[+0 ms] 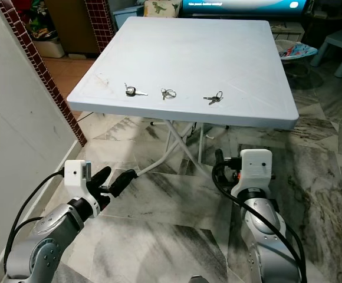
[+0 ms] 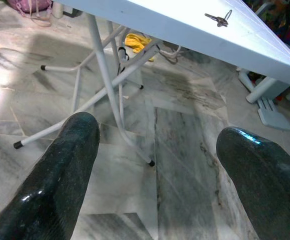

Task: Hang keys on a hook

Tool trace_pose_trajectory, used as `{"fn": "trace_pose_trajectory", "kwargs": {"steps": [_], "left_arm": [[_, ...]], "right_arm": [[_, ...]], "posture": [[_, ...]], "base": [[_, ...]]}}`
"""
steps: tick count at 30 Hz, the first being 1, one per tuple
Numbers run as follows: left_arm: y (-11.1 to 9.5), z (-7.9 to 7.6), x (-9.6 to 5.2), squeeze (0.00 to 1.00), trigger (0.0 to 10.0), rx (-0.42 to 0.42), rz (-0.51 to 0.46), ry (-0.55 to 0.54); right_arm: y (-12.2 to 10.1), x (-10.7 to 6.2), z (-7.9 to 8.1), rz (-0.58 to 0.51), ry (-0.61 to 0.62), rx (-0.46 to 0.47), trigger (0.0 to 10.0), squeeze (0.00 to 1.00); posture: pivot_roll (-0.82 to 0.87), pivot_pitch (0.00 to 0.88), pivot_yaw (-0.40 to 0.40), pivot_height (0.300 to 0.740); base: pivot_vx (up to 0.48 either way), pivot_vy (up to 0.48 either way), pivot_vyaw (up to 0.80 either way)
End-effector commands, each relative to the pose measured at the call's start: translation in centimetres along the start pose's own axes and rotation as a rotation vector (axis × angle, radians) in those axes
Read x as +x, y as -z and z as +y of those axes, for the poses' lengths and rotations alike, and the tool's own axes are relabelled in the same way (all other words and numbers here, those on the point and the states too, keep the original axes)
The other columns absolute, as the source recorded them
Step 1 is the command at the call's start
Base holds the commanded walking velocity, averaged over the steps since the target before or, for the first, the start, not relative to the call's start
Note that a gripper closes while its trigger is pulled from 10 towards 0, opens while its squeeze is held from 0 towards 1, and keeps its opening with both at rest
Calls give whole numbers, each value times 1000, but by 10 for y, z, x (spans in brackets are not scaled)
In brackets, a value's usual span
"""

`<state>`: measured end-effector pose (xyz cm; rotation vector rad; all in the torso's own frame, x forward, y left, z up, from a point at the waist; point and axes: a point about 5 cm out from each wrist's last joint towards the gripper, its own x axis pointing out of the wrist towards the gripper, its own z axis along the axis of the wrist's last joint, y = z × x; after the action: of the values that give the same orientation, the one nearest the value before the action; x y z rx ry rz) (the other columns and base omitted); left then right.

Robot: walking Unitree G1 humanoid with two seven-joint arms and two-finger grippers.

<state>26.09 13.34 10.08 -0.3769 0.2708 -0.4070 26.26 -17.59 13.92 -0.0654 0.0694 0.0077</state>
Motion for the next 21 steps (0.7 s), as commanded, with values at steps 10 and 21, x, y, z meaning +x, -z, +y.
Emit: {"fn": "trace_pose_trajectory", "kwargs": {"steps": [10, 21], "left_arm": [[1, 3, -1, 0, 10000, -7, 5, -11], [-18, 12, 4, 0, 10000, 84, -53, -57]], "right_arm": [[-4, -3, -4, -21, 1, 1, 10000, 0], [-5, -2, 1, -21, -38, 6, 10000, 0]], "posture": [[-117, 137, 78, 740], [-116, 133, 75, 740]], "base": [[0, -371, 0], [0, 0, 0]]}}
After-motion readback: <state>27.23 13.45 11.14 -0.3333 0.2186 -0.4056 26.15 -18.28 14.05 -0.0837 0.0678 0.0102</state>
